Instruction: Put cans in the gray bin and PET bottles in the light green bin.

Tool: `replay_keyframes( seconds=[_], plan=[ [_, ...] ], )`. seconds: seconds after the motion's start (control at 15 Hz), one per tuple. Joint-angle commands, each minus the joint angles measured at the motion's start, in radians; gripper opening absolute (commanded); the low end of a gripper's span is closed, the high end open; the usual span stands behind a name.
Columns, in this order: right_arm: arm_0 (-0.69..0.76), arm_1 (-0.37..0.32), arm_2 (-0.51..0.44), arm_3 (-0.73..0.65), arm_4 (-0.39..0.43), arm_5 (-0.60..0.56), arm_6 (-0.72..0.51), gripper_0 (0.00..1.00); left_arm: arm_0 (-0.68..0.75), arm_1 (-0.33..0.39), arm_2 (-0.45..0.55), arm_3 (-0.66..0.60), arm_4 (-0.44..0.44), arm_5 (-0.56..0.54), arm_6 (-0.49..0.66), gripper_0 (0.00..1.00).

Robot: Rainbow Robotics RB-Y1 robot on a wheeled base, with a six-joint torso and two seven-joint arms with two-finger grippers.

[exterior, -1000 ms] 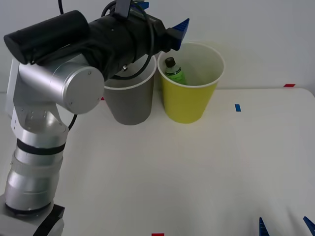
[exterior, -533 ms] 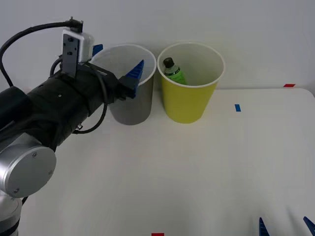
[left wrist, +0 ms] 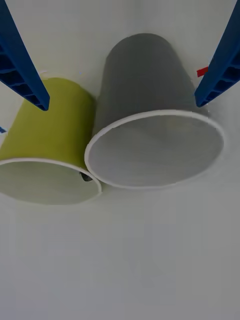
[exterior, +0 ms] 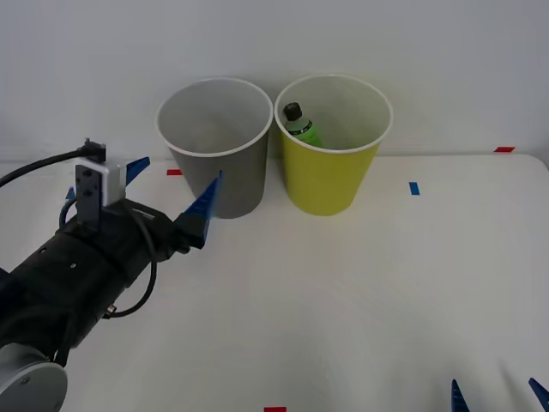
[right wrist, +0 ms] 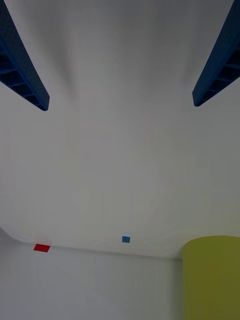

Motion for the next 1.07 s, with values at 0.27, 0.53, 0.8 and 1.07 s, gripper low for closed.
replay_keyframes(
  seconds=[0.27,0.53,0.8,1.07],
  plan=[
    [0.0,0.0,0.0,0.0,0.0,0.0,0.0,1.0,0.223,-0.023,0.071,-0.008,0.019,-0.088,-0.012,1.0],
    [0.0,0.0,0.0,0.0,0.0,0.0,0.0,1.0,0.266,0.015,0.091,0.099,-0.008,-0.255,0.001,1.0],
    [0.0,0.0,0.0,0.0,0.0,0.0,0.0,1.0,0.343,0.04,-0.018,0.203,-0.228,-0.487,0.238,1.0],
    [0.0,0.0,0.0,0.0,0.0,0.0,0.0,1.0,0.482,0.035,-0.09,0.228,-0.448,-0.579,0.392,1.0]
  ],
)
